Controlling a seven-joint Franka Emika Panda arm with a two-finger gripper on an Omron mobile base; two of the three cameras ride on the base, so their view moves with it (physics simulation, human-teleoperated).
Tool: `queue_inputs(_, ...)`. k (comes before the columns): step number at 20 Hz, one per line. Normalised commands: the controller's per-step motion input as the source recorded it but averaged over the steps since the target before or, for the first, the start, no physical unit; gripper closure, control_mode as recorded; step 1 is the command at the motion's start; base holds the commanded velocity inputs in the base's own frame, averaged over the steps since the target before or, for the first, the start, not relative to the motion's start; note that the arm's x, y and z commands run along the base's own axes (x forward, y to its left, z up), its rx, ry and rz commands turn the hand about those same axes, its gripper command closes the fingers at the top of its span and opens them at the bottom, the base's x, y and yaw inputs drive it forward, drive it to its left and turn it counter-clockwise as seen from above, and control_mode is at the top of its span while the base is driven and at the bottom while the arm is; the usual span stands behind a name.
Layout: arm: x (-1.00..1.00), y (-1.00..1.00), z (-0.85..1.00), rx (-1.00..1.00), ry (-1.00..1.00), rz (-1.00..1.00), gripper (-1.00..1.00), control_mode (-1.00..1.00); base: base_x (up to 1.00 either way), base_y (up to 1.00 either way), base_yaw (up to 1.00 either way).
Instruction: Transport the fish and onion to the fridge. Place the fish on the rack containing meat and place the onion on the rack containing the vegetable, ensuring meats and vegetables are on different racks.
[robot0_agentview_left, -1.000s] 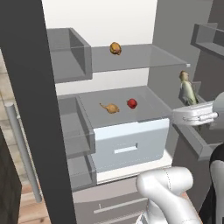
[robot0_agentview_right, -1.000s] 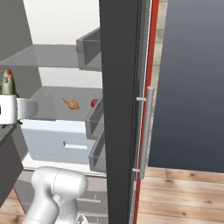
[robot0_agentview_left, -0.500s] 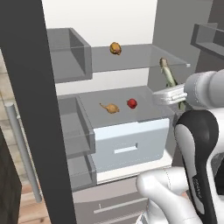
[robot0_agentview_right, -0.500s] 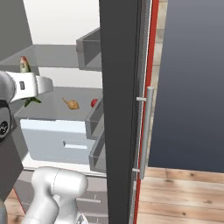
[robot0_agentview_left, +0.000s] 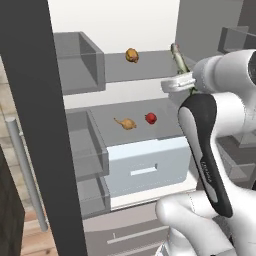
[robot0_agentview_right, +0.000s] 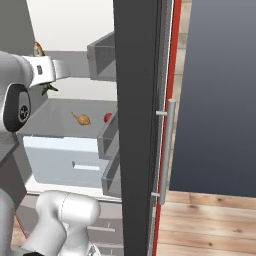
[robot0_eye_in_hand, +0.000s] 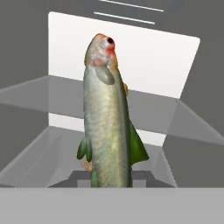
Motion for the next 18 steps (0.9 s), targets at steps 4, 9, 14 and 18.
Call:
queue_inputs(4,0.89,0.00,0.09,0.00,0.00,0.00,1.00,-1.00,0.00,0.00,0.00)
queue_inputs(9,0.86,0.00,-0.03,0.00,0.00,0.02,1.00,-1.00,0.00,0.00,0.00)
queue_inputs(14,0.79,0.17,-0.22,0.00,-0.08,0.04,1.00,-1.00,0.00,0.00,0.00)
queue_inputs(18,0.98,0.43,-0.24,0.00,-0.05,0.01,1.00,-1.00,0.00,0.00,0.00)
